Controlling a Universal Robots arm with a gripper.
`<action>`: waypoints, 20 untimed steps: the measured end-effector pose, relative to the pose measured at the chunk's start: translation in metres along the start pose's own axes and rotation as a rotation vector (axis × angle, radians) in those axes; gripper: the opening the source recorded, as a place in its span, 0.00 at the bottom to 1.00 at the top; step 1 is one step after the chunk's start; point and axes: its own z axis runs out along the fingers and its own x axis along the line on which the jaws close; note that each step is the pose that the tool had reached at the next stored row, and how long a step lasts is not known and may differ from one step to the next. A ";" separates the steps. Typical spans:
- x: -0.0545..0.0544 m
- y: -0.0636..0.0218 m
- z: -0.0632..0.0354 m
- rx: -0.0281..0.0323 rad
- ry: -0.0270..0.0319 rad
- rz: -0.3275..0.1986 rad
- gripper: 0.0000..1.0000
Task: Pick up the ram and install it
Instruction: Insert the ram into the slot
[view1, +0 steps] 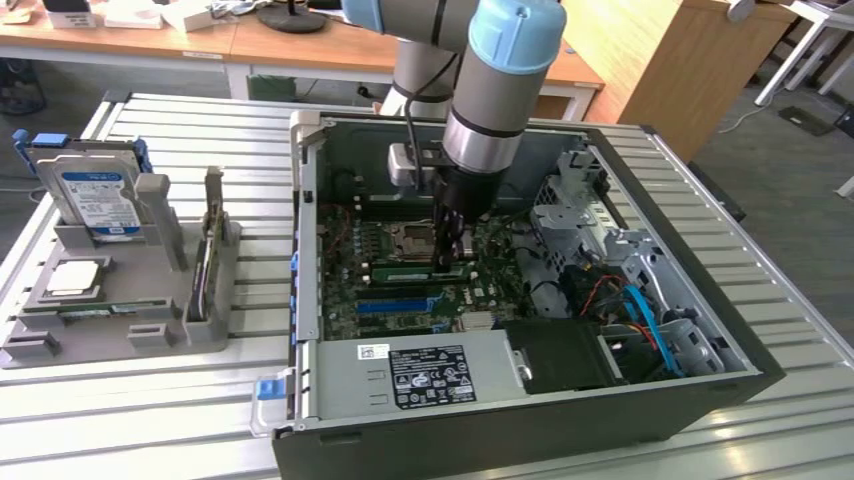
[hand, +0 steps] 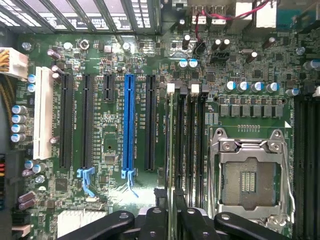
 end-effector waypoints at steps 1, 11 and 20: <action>0.000 0.0001 -0.0041 0.0000 0.0000 0.000 0.19; 0.001 0.0010 -0.0487 0.0000 0.0001 0.000 0.19; 0.001 0.0015 -0.0656 0.0000 0.0001 0.000 0.19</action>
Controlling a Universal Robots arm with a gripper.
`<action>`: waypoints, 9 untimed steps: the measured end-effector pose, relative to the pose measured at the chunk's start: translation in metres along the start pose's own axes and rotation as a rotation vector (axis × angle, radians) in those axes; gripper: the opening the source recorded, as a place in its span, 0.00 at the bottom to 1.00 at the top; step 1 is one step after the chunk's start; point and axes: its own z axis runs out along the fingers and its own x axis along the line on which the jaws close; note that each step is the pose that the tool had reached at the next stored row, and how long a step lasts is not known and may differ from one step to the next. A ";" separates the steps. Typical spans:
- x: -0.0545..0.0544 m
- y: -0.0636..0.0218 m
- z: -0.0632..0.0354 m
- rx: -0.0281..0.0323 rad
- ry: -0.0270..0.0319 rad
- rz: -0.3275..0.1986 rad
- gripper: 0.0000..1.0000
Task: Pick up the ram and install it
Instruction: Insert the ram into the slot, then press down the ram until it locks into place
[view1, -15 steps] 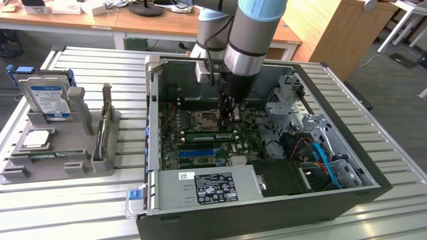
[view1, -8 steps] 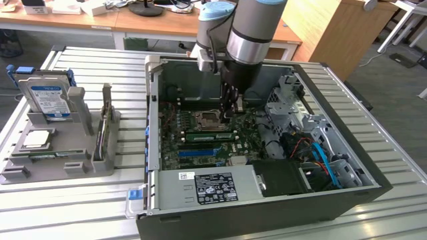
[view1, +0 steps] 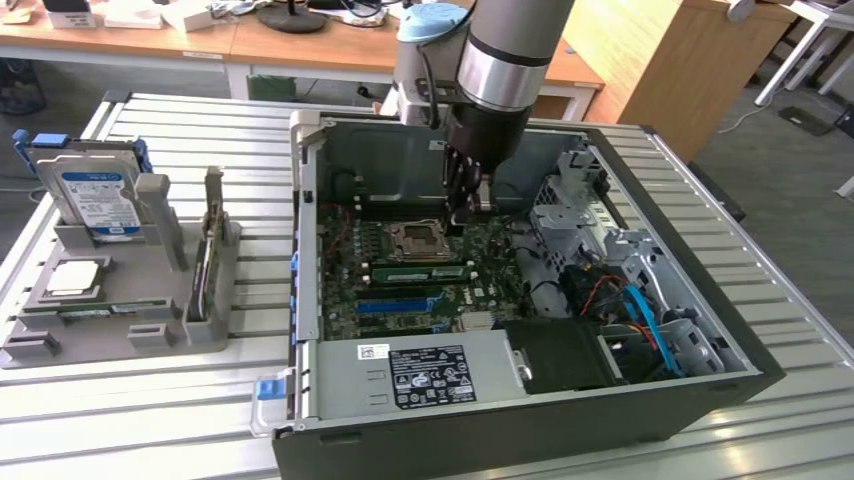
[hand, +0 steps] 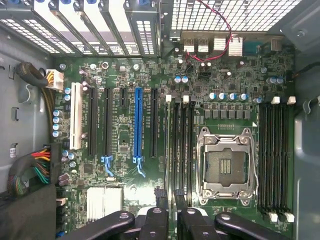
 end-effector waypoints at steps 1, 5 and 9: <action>0.000 0.0000 0.0000 0.0000 0.0000 0.000 0.19; 0.000 0.0000 0.0000 -0.0001 0.0000 0.000 0.19; 0.000 0.0000 0.0000 -0.0001 0.0000 0.000 0.19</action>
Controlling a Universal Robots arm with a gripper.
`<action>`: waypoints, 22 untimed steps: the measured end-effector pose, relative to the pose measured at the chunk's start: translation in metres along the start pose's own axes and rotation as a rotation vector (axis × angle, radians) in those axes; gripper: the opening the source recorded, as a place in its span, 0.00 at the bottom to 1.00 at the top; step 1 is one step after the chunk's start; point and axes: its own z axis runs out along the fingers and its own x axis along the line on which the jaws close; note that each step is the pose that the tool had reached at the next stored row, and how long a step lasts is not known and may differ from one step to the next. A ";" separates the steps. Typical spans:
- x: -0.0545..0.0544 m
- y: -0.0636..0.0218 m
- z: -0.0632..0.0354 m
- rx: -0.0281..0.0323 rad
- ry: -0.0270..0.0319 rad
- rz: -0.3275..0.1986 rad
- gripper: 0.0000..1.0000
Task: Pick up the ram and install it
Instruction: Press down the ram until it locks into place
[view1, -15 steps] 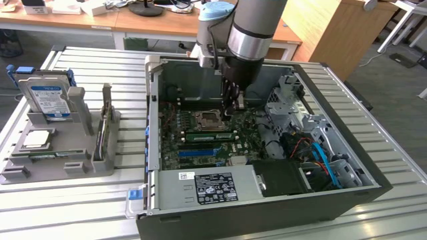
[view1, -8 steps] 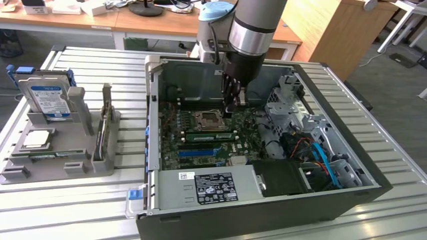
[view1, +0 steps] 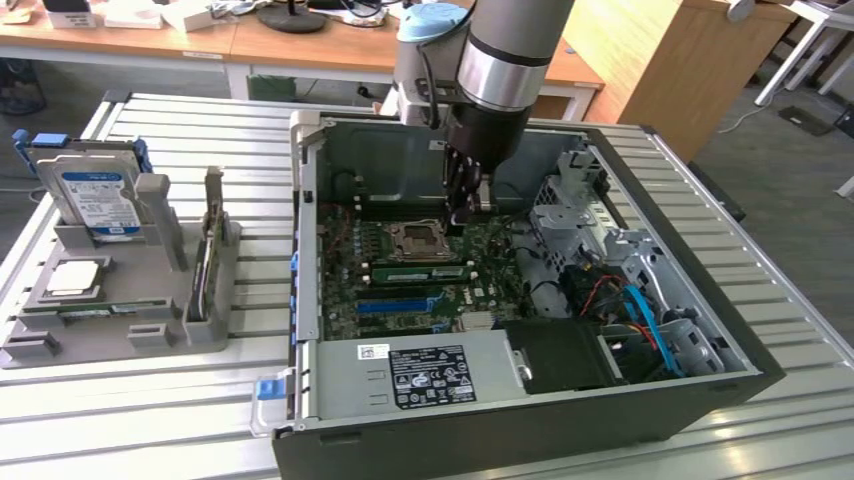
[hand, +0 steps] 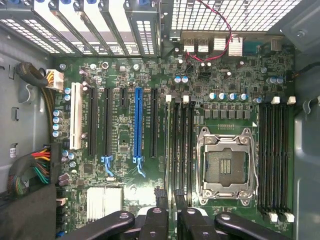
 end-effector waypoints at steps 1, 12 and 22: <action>0.000 0.0000 0.0000 0.0000 0.0000 0.000 0.19; 0.000 0.0000 0.0000 0.0000 0.0000 0.000 0.10; 0.000 -0.0226 -0.0006 -0.0002 0.0000 0.000 0.10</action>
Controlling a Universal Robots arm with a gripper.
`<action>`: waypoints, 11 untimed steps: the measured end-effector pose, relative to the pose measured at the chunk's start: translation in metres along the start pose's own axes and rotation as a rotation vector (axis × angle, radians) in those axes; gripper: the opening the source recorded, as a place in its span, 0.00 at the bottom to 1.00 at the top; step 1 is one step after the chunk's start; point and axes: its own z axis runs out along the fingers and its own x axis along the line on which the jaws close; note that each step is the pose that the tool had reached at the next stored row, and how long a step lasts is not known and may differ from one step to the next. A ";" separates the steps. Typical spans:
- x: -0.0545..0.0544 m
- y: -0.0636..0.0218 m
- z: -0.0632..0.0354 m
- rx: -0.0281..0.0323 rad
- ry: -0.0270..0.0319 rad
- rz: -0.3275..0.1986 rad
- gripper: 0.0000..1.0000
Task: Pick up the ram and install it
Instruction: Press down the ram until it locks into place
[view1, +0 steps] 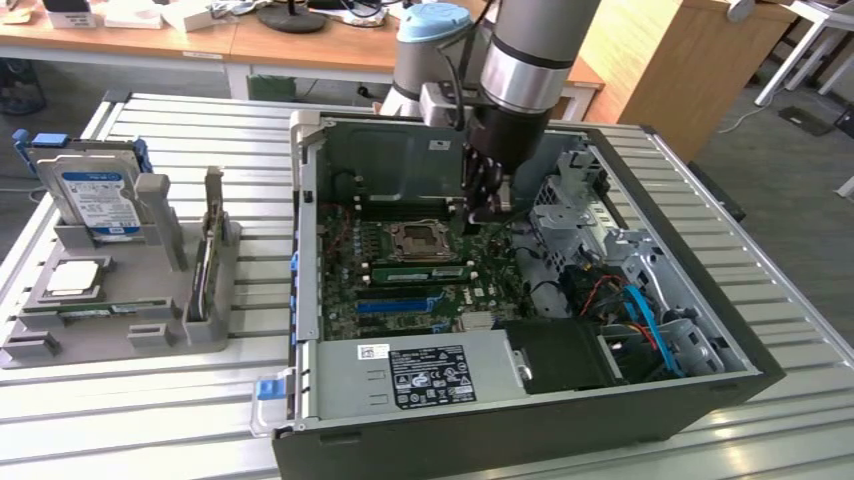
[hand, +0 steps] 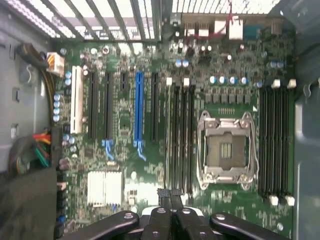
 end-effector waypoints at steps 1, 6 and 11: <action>0.000 -0.0032 -0.0001 0.0000 0.0000 0.000 0.10; 0.000 -0.0142 -0.0004 -0.0001 0.0000 0.000 0.10; 0.000 -0.0142 0.0008 0.0001 -0.0001 0.000 0.10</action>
